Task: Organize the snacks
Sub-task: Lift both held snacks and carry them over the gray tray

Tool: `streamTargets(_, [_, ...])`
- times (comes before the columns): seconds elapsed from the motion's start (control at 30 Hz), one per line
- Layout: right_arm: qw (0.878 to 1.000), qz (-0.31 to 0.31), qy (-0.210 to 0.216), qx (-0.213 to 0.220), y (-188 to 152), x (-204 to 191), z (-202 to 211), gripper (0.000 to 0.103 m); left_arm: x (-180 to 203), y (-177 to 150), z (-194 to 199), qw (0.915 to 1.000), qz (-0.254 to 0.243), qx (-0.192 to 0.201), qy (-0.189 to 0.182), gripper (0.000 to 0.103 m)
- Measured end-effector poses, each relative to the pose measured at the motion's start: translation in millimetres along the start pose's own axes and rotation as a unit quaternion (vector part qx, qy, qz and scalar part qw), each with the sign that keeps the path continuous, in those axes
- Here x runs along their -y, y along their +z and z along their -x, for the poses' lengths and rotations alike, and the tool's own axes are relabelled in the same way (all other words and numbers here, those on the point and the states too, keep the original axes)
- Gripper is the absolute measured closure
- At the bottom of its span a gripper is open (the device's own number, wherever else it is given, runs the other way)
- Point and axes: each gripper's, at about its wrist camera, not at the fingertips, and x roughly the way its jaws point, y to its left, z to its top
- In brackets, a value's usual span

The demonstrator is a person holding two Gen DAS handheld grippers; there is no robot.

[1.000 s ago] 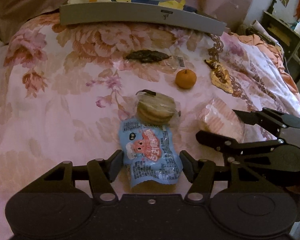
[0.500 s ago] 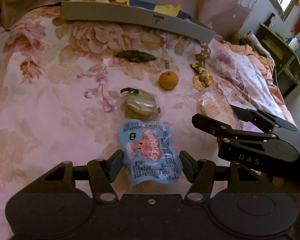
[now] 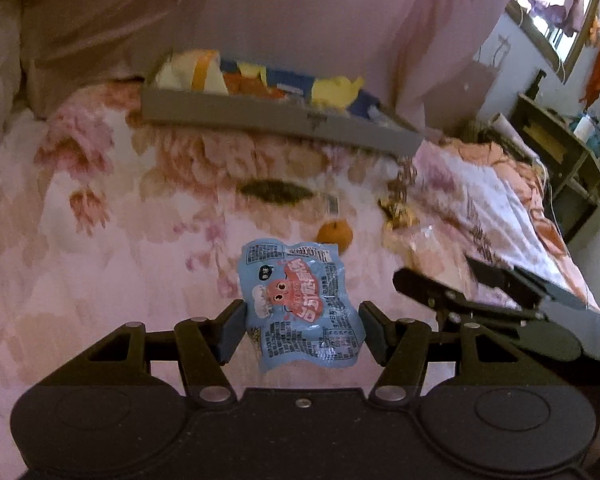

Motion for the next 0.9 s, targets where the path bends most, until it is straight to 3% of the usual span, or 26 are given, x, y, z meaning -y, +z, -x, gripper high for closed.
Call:
streamTargets(0.4, [0.998,-0.009,0.007,0.054,24.6,8.3,-4.2,0.025,4.6,60.9,-4.5,0.998,0.0,0.064,0.004,0.04])
streamTargets(0.9, [0.993,-0.022,-0.023,0.117,93.5,46.1,-64.7,0.025,4.6,166.2,-59.1,0.9918,-0.018,0.124,0.026,0.04])
